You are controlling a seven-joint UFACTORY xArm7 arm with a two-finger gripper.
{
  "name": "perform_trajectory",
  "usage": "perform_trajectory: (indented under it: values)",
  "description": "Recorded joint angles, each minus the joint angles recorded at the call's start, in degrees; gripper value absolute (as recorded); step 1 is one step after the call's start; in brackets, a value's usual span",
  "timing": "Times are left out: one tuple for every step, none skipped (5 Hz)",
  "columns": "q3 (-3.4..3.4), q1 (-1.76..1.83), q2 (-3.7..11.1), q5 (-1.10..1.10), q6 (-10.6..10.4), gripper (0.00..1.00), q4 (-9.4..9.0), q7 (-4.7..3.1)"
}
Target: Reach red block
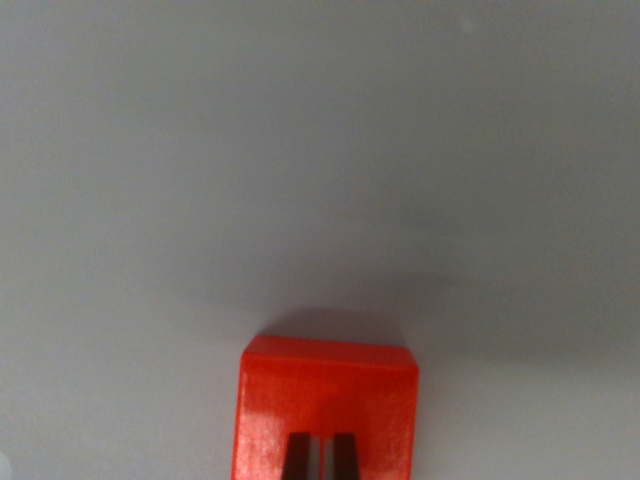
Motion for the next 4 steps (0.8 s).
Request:
perform_trajectory:
  values:
    - [0.03,0.02,0.05,0.03,-0.43,0.0,-0.39,0.0]
    - [0.03,0.02,0.05,0.03,-0.43,0.0,-0.39,0.0]
    - [0.03,0.02,0.06,0.04,-0.52,0.0,-0.47,0.0]
    - [0.03,0.02,0.06,0.04,-0.52,0.0,-0.47,0.0]
